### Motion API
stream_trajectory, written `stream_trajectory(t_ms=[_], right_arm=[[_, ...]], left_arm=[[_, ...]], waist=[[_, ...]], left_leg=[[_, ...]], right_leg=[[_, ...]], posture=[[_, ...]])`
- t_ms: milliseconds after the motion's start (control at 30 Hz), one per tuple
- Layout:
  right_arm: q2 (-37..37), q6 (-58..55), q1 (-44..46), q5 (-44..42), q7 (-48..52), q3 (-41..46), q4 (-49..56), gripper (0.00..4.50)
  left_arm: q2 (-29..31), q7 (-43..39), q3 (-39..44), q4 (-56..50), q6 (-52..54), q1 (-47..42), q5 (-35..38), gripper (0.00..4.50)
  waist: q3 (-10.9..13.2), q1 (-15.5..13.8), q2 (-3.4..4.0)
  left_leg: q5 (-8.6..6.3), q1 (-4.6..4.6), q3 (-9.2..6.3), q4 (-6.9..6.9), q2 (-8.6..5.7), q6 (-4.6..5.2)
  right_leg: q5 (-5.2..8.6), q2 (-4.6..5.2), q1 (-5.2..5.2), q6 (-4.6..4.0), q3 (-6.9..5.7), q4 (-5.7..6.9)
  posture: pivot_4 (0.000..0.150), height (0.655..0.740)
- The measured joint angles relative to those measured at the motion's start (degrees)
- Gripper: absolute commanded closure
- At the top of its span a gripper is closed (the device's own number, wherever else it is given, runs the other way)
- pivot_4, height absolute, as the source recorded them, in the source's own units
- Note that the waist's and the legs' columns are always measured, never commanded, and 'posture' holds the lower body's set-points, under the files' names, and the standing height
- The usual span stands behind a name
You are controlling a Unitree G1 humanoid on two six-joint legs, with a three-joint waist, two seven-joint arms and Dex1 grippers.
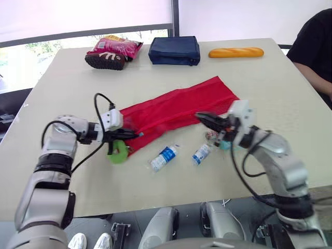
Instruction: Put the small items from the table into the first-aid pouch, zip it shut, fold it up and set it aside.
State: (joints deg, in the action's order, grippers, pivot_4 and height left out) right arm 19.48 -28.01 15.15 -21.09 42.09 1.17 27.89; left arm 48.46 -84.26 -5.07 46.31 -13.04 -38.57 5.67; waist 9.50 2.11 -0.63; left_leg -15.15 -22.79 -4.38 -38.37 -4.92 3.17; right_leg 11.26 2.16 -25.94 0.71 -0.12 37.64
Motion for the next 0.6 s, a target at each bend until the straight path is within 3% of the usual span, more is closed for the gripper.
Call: stream_trajectory(t_ms=[133, 267, 367, 467, 500, 600], right_arm=[[5.42, 2.83, -9.90, -4.04, 2.60, 7.18, 3.58, 4.50], [10.56, 3.81, -14.71, -5.99, 5.51, 9.27, 5.49, 3.20], [13.12, 4.27, -16.55, -7.12, 6.67, 10.20, 6.39, 1.77], [13.77, 4.90, -16.25, -7.32, 6.15, 10.35, 6.44, 0.30], [13.89, 4.96, -16.11, -7.31, 6.00, 10.33, 6.44, 0.06], [13.90, 5.28, -15.85, -7.34, 5.04, 10.27, 6.44, 0.06]], left_arm=[[3.46, -0.31, -0.19, 8.19, -6.21, -2.40, -2.76, 2.83], [4.07, 2.46, -0.39, 14.05, -9.23, -5.63, -5.50, 1.11], [4.35, 8.22, -1.08, 18.69, -12.16, -8.86, -8.68, 0.00], [4.67, 12.19, -1.72, 21.18, -14.12, -10.65, -11.08, 0.00], [4.67, 12.66, -1.70, 21.92, -14.23, -10.98, -11.22, 0.00], [4.21, 13.17, -0.88, 23.40, -13.77, -12.09, -11.03, 0.00]], waist=[[0.00, -0.26, -0.01], [-0.01, -0.36, -0.02], [-0.02, -0.42, -0.04], [-0.03, -0.48, -0.03], [-0.03, -0.52, -0.03], [-0.02, -0.96, -0.04]], left_leg=[[-0.01, 0.01, 0.00, -0.02, 0.01, 0.01], [-0.12, 0.11, 0.01, -0.02, 0.03, 0.21], [-0.13, 0.17, 0.01, -0.03, 0.04, 0.23], [-0.13, 0.22, 0.01, -0.03, 0.05, 0.23], [-0.13, 0.22, 0.01, -0.03, 0.06, 0.23], [-0.11, 0.18, 0.01, -0.07, 0.06, 0.20]], right_leg=[[0.01, 0.01, 0.05, 0.00, -0.01, -0.01], [0.02, 0.01, 0.16, 0.01, -0.06, 0.02], [0.03, 0.01, 0.25, 0.02, -0.07, 0.03], [0.03, 0.01, 0.27, 0.03, -0.08, 0.09], [0.03, 0.01, 0.27, 0.03, -0.09, 0.09], [0.03, 0.01, 0.27, 0.03, -0.10, 0.09]], posture=[[0.150, 0.7395], [0.150, 0.7395], [0.150, 0.7395], [0.150, 0.7395], [0.150, 0.7395], [0.150, 0.7395]])
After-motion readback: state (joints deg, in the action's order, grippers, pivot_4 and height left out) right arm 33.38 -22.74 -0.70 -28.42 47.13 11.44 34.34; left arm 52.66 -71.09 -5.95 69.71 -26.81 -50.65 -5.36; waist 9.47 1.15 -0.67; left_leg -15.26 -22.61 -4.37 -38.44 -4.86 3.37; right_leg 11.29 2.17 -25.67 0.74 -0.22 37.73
